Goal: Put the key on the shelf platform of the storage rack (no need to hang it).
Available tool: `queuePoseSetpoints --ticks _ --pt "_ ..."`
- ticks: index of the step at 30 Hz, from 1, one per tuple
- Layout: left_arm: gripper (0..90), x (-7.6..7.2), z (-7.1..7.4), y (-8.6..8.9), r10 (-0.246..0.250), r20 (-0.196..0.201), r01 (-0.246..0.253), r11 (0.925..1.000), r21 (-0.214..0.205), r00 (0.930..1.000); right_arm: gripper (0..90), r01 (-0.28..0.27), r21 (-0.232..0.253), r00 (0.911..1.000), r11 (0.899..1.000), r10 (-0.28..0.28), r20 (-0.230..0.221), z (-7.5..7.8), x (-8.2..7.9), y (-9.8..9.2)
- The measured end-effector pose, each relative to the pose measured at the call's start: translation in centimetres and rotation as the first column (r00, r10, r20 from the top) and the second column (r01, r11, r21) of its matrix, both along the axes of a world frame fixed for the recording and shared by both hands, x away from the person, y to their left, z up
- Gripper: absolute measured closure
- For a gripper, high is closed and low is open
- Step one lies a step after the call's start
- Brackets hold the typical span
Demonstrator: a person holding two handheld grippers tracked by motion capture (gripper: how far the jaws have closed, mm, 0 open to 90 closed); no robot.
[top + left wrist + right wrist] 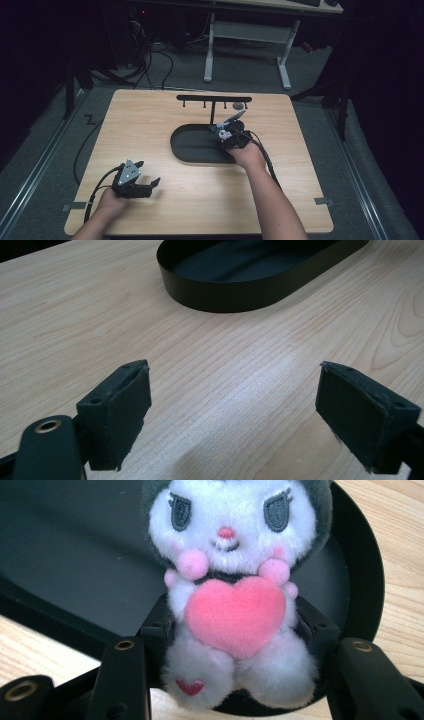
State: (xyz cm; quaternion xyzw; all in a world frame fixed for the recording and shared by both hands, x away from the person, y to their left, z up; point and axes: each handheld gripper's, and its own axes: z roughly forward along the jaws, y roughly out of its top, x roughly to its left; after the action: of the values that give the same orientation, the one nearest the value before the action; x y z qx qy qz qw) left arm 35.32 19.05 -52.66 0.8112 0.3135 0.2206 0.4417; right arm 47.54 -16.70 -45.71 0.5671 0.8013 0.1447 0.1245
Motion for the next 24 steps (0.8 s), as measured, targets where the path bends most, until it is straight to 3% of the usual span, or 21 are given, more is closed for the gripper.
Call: queuePoseSetpoints --ticks 13,24 --pt "15.4 0.0 0.0 0.0 -0.001 0.001 0.001 1.0 -0.001 1.0 47.0 0.005 -0.001 1.0 1.0 -0.005 -0.006 -0.6 0.8 0.0" --pt "15.4 0.0 0.0 -0.1 -0.002 0.002 0.002 1.0 0.007 1.0 46.9 0.012 -0.003 0.9986 1.0 -0.012 -0.052 -1.3 -0.7 -0.7"
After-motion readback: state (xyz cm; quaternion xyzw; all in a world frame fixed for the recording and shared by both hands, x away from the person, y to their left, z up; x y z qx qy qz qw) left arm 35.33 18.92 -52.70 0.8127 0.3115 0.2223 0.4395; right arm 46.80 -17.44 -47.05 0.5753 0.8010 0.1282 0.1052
